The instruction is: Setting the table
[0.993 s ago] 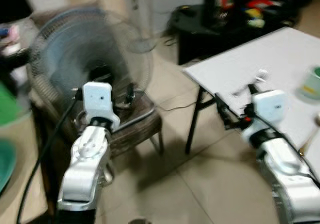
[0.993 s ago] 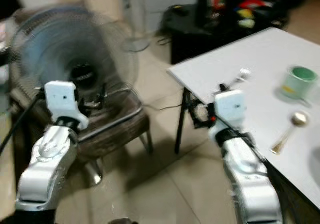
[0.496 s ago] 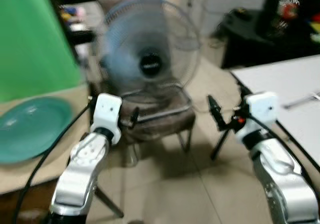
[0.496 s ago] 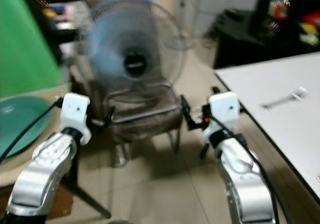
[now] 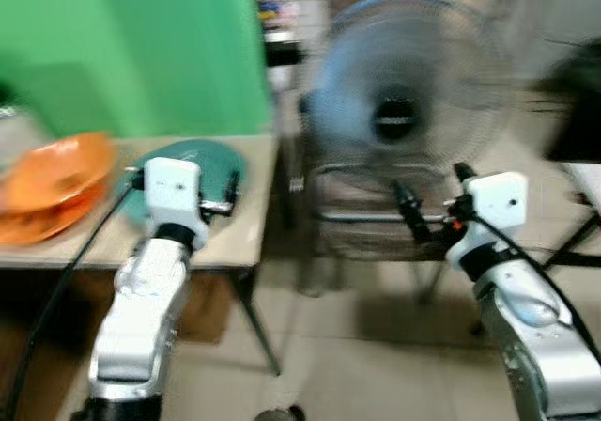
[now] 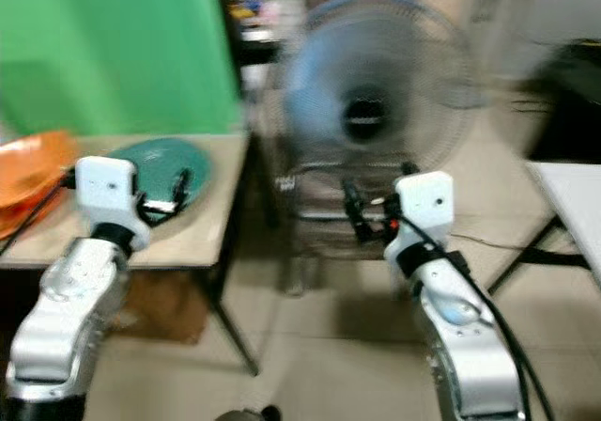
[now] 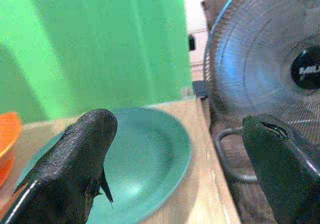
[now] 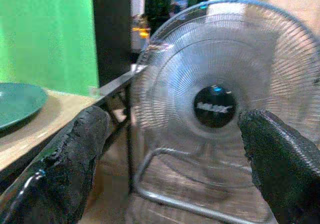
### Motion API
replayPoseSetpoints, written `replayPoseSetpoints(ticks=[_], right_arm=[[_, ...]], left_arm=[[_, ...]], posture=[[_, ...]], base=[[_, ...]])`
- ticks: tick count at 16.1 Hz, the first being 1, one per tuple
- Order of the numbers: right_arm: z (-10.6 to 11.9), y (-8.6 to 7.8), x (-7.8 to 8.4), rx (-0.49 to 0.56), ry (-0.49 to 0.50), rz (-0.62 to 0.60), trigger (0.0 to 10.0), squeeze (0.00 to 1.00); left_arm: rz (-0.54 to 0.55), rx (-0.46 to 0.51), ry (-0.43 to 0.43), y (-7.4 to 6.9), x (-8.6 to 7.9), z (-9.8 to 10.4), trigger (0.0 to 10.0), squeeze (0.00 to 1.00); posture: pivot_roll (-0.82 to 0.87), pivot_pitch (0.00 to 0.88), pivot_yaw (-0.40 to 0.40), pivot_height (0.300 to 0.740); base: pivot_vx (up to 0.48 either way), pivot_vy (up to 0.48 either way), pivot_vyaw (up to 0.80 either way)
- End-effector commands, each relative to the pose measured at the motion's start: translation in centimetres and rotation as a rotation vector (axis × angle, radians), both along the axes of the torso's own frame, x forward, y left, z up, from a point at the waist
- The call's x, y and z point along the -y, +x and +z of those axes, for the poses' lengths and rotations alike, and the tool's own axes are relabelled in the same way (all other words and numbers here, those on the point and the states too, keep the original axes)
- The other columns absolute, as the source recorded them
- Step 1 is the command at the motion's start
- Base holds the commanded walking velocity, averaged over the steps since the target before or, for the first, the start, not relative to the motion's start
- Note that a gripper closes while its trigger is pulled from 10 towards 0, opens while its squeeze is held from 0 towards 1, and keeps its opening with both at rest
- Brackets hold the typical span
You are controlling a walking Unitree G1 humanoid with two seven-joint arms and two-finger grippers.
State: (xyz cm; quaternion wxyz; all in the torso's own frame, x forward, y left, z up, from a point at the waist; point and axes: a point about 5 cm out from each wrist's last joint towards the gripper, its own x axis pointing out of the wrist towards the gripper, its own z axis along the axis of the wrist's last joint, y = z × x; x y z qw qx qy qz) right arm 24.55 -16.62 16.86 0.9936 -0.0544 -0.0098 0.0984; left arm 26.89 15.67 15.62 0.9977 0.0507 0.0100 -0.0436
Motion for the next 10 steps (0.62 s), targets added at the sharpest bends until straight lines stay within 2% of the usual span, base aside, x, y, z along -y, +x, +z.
replayPoseSetpoints(ticks=[1,3,7,9,10], right_arm=[[0.2,0.1,-0.2,-0.001,0.017,0.013,10.0,1.00],[-0.2,0.4,-0.3,-0.030,0.055,0.028,10.0,1.00],[-0.3,0.6,-1.0,-0.051,0.071,0.070,10.0,1.00],[-0.5,0.3,-1.5,-0.064,0.105,0.073,10.0,0.98],[-0.7,0.1,-1.3,-0.070,0.119,0.052,10.0,0.00]], left_arm=[[0.022,0.012,0.023,0.0,-0.4,0.3,10.0,0.18],[0.018,0.021,0.024,-0.3,-0.5,0.3,10.0,0.14],[0.006,0.031,0.022,-0.5,-0.8,0.5,10.0,0.15],[-0.005,0.029,0.018,-0.4,-1.0,0.6,10.0,0.16],[-0.013,0.026,0.018,-0.4,-1.0,0.6,10.0,0.16]], posture=[[0.04,0.000,0.067,0.740],[0.07,0.000,0.047,0.740],[0.08,0.000,0.044,0.740],[0.07,0.000,0.062,0.740],[0.07,0.000,0.066,0.740]], base=[[0.000,0.000,0.80],[0.000,0.000,0.80],[0.000,0.000,0.80],[0.300,0.000,0.00],[0.337,0.000,0.00]])
